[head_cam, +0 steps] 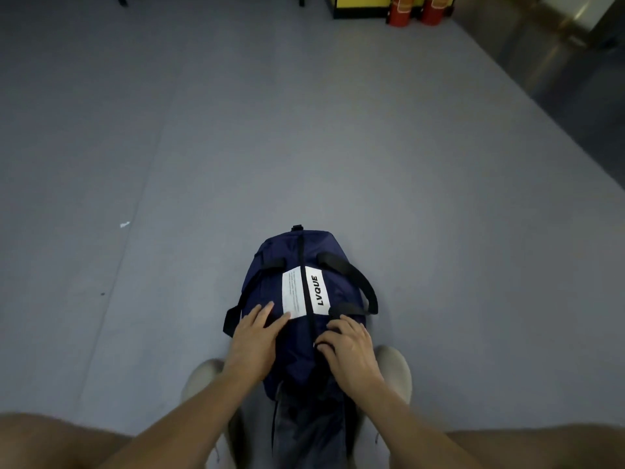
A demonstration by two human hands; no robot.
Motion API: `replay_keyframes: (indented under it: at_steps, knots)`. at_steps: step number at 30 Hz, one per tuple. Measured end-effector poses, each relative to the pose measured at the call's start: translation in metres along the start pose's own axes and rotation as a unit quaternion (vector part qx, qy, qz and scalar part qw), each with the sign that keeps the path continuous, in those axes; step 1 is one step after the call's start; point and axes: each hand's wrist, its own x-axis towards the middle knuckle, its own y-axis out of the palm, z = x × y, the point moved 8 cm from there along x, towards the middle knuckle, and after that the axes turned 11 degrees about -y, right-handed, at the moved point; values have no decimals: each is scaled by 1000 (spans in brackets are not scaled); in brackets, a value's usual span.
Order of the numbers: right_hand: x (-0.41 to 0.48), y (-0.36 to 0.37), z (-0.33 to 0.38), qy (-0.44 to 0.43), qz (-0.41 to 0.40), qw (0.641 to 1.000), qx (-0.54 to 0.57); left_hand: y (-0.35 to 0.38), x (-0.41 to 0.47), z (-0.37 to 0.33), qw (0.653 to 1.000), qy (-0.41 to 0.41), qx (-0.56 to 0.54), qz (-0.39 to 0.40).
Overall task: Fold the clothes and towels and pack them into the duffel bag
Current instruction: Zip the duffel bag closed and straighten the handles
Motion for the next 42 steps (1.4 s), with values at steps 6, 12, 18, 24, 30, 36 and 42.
replay_keyframes:
  at_steps: [6,12,18,24,30,36,42]
  knots:
    - [-38,-13,20,-28,-44,998,-32,-1,-94,9,1000,-26,4,2]
    - [-72,-12,24,-11,23,997,-72,-16,-131,-17,999,-25,-3,22]
    - [-103,-3,18,37,100,993,-48,-8,-154,-13,999,-22,-28,22]
    - [-137,29,-13,90,136,987,-6,30,-148,-22,999,9,-27,46]
    - [-147,87,-66,122,181,975,39,94,-138,-45,994,31,-21,106]
    - [-141,158,-88,122,230,961,94,133,-129,-54,989,43,-6,140]
    - [-151,192,-83,214,282,918,178,149,-135,-44,979,16,18,204]
